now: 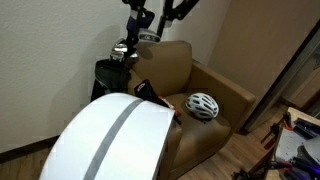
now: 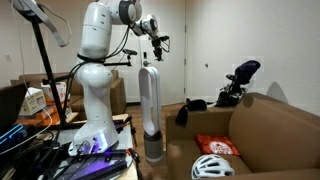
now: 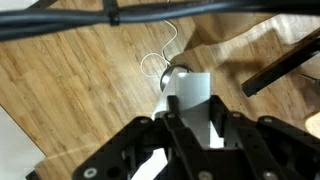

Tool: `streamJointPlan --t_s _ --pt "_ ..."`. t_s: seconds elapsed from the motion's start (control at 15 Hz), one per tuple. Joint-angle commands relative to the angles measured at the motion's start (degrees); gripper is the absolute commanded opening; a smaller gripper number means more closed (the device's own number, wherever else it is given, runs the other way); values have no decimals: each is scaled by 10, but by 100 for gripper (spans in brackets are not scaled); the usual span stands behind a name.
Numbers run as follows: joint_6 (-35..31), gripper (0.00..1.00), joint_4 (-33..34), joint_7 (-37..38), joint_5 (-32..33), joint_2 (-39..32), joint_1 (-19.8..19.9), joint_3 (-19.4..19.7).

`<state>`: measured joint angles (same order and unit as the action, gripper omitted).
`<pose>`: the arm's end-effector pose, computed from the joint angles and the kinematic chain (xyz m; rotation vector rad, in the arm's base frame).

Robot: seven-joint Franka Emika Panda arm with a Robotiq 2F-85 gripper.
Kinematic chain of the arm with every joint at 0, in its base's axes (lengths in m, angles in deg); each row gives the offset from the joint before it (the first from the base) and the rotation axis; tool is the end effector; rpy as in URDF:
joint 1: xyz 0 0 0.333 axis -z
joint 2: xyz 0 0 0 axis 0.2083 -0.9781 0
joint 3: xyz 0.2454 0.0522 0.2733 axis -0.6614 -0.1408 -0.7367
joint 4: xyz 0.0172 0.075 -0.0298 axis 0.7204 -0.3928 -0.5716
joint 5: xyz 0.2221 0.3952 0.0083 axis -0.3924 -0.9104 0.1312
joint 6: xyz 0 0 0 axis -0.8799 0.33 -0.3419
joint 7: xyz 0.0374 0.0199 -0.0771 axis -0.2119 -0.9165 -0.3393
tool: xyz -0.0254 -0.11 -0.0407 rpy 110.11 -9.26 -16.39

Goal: Move the silver remote from the arm rest to the top of the fan

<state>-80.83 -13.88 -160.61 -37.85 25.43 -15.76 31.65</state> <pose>0.4864 0.5542 0.5445 1.0239 2.7611 0.1336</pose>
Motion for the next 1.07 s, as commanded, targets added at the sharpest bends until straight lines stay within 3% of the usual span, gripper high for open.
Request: streamJointPlan --t_s 0.0,0.2,0.27,0.47,0.53,1.0 --pt "23 10 35 -88 -18 -24 -17 -19" --pt "16 10 31 -148 -15 -27 -25 -22" --pt "8 35 18 -103 -6 -19 -32 -11" --pt "8 35 19 -124 -6 -23 -33 -12" --pt "8 11 19 -126 -6 -23 -33 -12" --pt "17 11 81 -268 27 -77 -78 -18"
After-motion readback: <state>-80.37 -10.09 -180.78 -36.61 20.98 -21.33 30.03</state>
